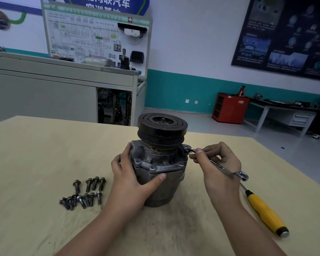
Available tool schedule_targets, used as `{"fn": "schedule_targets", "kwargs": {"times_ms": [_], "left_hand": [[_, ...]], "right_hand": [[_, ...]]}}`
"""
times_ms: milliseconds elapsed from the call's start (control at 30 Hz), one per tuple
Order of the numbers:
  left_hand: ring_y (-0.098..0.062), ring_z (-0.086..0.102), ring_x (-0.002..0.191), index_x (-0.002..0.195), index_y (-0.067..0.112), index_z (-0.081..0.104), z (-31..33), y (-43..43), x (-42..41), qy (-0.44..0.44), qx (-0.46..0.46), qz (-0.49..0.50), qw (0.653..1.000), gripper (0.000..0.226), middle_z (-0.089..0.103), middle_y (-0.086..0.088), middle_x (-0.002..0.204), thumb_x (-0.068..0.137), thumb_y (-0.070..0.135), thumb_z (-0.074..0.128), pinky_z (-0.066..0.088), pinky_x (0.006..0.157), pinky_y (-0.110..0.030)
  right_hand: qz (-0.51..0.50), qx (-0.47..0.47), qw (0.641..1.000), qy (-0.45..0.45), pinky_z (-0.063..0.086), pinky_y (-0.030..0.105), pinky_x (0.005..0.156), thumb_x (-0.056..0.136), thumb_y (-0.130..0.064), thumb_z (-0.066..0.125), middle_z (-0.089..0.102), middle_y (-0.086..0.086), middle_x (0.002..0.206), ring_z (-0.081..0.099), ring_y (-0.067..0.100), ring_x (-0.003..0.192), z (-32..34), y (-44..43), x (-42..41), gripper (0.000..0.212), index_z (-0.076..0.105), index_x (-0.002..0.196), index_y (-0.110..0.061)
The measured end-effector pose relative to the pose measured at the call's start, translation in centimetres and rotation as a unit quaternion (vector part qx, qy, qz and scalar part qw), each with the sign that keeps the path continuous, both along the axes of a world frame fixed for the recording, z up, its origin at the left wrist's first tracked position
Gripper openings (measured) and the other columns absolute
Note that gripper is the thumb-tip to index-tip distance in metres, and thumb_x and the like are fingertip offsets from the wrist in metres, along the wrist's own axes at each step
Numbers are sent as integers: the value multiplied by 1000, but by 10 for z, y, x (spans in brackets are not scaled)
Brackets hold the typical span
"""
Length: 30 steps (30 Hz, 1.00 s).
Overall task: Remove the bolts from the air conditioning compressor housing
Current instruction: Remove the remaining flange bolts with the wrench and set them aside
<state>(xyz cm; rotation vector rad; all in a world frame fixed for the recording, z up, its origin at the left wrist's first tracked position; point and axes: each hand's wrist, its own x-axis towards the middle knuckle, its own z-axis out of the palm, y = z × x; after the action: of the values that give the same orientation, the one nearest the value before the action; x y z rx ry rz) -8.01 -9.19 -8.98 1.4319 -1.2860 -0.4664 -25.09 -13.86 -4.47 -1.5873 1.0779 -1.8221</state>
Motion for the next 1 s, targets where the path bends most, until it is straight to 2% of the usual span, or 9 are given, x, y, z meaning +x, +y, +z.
{"fn": "schedule_targets", "kwargs": {"times_ms": [67, 133, 233, 333, 433, 533, 667, 833, 1000], "left_hand": [[4, 27, 115, 148, 38, 2, 0, 0, 0, -1, -2, 1, 1000, 119, 14, 15, 139, 51, 69, 62, 23, 101, -17], [4, 27, 115, 149, 37, 3, 0, 0, 0, -2, -4, 0, 1000, 116, 14, 14, 140, 57, 62, 68, 23, 101, -17], [3, 27, 117, 149, 35, 5, 0, 1, 0, 1, -5, -1, 1000, 119, 15, 12, 141, 51, 66, 64, 23, 103, -18], [4, 26, 117, 149, 34, 6, 2, 0, -1, 4, -5, 2, 1000, 121, 16, 10, 142, 48, 68, 62, 23, 104, -19], [7, 25, 114, 149, 34, 6, 0, -1, -1, -2, -7, 4, 1000, 117, 16, 10, 141, 54, 62, 69, 22, 103, -17], [6, 27, 114, 149, 36, 6, -2, -1, 0, -9, -12, 5, 1000, 112, 16, 12, 140, 64, 50, 77, 23, 101, -16], [4, 29, 115, 148, 37, 5, -3, -3, 2, -7, -15, 5, 1000, 111, 15, 15, 138, 65, 49, 77, 24, 100, -16], [5, 28, 116, 148, 38, 4, -5, -3, 2, -14, -21, 6, 1000, 111, 14, 20, 130, 64, 52, 76, 24, 100, -14], [7, 28, 113, 148, 39, 4, -3, -3, 1, 0, -11, 3, 1000, 119, 13, 24, 127, 50, 71, 63, 25, 99, -15]], "right_hand": [[-3, 6, 1000, -4, 56, 28, 62, 84, -3, 66, 65, -7, 70, 69, 19, 69, 0, 1, 3, 24, 54, 66, -14], [4, 6, 1000, -6, 56, 26, 62, 84, -2, 65, 66, -10, 72, 69, 17, 69, 0, 3, 4, 27, 53, 66, -17], [54, 27, 997, -39, 56, 21, 64, 84, 3, 64, 69, -6, 72, 70, 16, 71, 4, 3, -1, 25, 53, 66, -11], [130, 118, 975, -138, 54, 20, 59, 85, 4, 62, 72, 8, 71, 71, 21, 67, 14, 0, -9, 12, 55, 82, -4], [193, 186, 938, -219, 54, 22, 55, 86, 6, 59, 72, 14, 70, 69, 21, 58, 23, -9, -16, 23, 48, 104, -4], [208, 218, 935, -187, 53, 21, 51, 88, 5, 57, 69, 12, 64, 66, 17, 53, 23, -16, -12, 25, 43, 106, -5], [190, 203, 939, -203, 51, 20, 49, 91, 3, 54, 68, 9, 61, 64, 15, 49, 20, -24, -1, 19, 41, 97, -9], [190, 171, 931, -261, 49, 18, 48, 94, 2, 49, 69, 9, 62, 61, 12, 46, 33, -31, -11, 17, 40, 102, -10], [193, 176, 938, -229, 49, 18, 49, 96, -1, 47, 68, 7, 61, 58, 10, 48, 31, -31, -28, 8, 48, 95, -8]]}}
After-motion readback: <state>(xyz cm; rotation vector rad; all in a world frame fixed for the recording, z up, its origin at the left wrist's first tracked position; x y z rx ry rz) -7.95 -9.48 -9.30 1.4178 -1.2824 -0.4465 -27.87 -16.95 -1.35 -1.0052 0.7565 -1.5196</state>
